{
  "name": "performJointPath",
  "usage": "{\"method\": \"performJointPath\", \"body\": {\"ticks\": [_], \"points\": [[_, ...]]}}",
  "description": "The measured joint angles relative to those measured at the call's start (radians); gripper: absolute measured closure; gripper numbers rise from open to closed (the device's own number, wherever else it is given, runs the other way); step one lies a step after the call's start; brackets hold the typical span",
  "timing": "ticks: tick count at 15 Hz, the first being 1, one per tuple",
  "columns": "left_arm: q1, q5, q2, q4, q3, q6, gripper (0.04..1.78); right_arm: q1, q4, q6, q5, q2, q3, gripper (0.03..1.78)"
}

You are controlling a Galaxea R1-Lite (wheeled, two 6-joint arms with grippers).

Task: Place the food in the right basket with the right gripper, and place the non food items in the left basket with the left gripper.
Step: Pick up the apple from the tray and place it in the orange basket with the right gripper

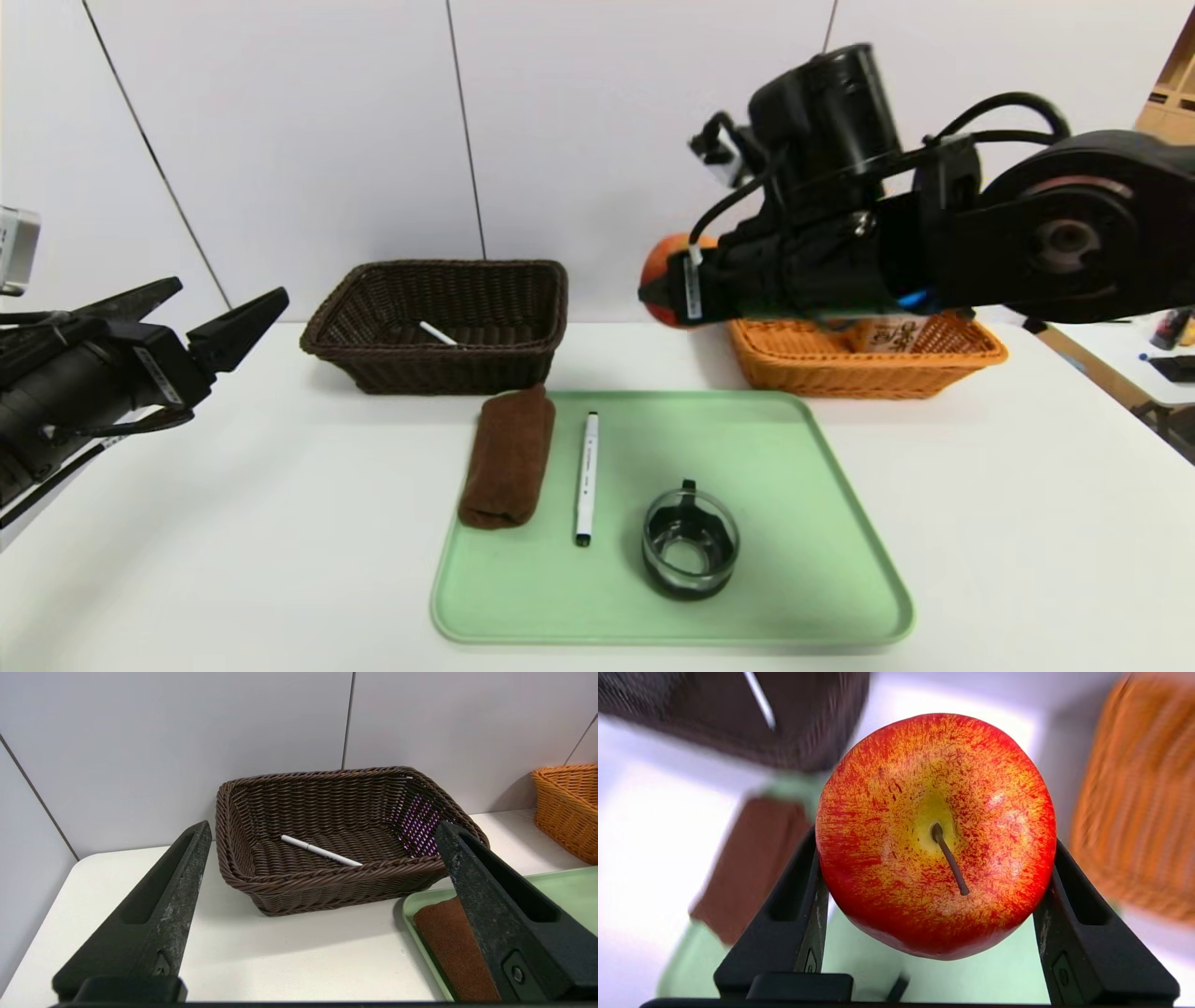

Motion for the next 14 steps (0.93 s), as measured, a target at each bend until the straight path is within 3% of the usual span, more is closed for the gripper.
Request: {"method": "performJointPath", "body": {"ticks": [3,5,8,14], "points": [[0.000,0.000,0.008,-0.001,-0.001,0.000,0.13,-0.149,-0.233,-0.133,0.016,-0.037,0.046,0.62],[0.000,0.000,0.011,-0.001,-0.001,0.000,0.13,-0.237,-0.296,-0.184,0.046,-0.036,0.067,0.62],[0.000,0.000,0.014,0.000,0.000,0.000,0.13,-0.313,-0.260,-0.196,0.056,-0.008,0.077,0.62],[0.000,0.000,0.018,-0.001,0.000,0.000,0.13,-0.384,-0.179,-0.192,0.057,0.103,0.075,0.62]]}}
